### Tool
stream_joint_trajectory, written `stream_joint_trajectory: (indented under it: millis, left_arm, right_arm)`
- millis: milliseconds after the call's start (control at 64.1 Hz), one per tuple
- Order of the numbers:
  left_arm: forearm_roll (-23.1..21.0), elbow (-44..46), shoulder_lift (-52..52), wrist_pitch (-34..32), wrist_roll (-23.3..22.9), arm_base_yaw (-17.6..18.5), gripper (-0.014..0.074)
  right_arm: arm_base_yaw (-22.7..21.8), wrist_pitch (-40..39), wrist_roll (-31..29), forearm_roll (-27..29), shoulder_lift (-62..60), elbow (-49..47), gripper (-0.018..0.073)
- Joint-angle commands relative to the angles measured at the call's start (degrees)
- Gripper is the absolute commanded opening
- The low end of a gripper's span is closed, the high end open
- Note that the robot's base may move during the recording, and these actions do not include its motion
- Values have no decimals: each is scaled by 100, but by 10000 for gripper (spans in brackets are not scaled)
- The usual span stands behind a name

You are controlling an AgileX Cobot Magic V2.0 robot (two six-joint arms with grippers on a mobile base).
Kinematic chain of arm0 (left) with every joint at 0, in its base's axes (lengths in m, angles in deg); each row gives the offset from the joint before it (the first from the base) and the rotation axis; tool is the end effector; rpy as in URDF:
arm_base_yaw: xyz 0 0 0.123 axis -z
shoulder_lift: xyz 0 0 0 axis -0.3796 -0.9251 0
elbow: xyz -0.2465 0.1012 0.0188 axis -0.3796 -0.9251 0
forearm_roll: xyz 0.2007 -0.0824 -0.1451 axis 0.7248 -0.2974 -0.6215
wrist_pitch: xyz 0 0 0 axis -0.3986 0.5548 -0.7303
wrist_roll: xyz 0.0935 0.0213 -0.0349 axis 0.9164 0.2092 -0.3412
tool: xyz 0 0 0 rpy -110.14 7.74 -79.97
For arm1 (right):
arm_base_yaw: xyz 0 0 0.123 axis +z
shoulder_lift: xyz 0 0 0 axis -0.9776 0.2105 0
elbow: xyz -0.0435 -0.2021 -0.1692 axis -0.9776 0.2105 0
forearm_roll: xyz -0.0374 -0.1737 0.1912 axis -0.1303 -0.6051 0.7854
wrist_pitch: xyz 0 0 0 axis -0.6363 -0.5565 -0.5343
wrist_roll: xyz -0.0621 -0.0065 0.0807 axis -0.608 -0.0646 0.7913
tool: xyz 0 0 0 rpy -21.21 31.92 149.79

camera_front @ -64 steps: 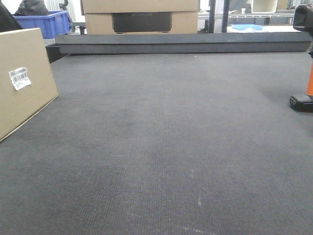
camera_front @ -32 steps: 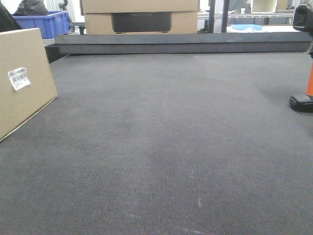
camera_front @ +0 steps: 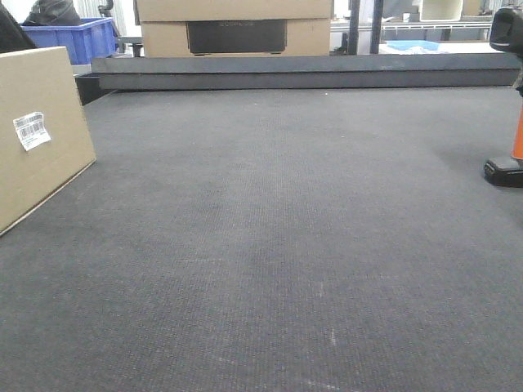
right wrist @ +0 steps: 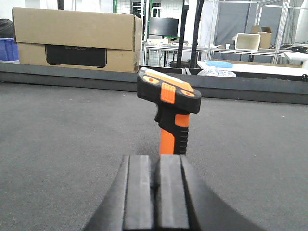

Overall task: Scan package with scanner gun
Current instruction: 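Lower the left gripper and grasp the cardboard box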

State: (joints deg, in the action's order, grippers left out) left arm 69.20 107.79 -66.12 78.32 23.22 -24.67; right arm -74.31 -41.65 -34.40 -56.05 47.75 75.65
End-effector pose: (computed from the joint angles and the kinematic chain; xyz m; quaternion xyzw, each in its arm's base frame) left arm 0.2462 0.0107 0.3450 -0.0769 0.9014 -0.0160 0.4257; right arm 0.0948 0.0059 0.2127 -0.0213 0.6803 0.0228 0.7322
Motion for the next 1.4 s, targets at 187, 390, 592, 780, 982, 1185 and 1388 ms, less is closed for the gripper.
stream_joint_trajectory:
  millis: [187,390,592,780,982,1185,1388]
  left_arm:
    - [46,1527,-1697,982,25,3,-79]
    - [46,1944,-2180,987,166,3,313]
    - [46,1944,-2381,1134,174,3,615]
    - [-42,1944,-2659,1394,443,3,606]
    - [-141,1944,-2852,1542,517,16,606]
    - [-177,1944,-3139,1618,563,39,599]
    - [-269,1944,-3139,1618,563,39,547]
  right_arm:
    - [6,-120,-39,12,-14,0,-162]
    - [6,-120,-39,12,-14,0,-162]
    - [6,-120,-39,12,-14,0,-162]
    - [6,-120,-39,12,-14,0,-162]
    - [6,-120,-39,12,-14,0,-162]
    - [6,-120,-39,12,-14,0,-162]
    - [6,-120,-39,12,-14,0,-162]
